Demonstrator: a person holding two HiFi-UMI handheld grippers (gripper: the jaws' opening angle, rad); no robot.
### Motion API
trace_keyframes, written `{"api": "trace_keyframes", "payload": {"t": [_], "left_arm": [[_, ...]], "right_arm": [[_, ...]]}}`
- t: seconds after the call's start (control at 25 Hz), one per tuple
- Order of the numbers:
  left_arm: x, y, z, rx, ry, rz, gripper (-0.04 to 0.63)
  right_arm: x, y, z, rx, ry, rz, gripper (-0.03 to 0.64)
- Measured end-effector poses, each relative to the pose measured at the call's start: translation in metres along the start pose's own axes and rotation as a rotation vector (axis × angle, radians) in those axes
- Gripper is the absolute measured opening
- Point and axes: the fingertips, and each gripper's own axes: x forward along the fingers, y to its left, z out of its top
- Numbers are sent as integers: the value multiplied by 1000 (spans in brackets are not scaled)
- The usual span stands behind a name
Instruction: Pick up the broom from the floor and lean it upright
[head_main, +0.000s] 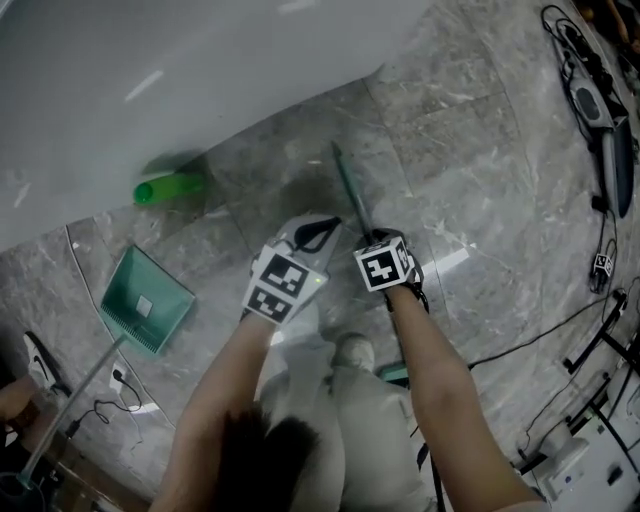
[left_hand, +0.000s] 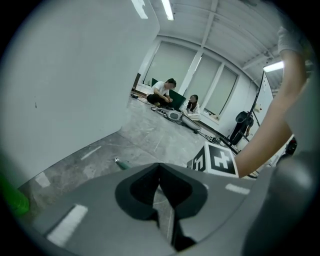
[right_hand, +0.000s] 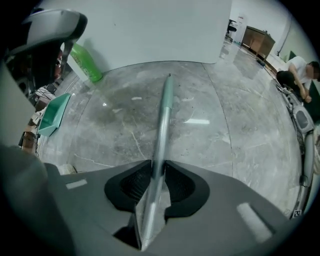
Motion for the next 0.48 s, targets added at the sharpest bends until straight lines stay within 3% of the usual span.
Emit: {"api": "trace_keyframes", "payload": {"t": [0.24,0.48], "left_arm": [[7,6,10,28,-17,-15,0],[1,-1,14,49,-14,-33,0]], "right_arm": [[5,0,1,8,-45,0,97],[-9,-4,7,101,-122,18,81]]}}
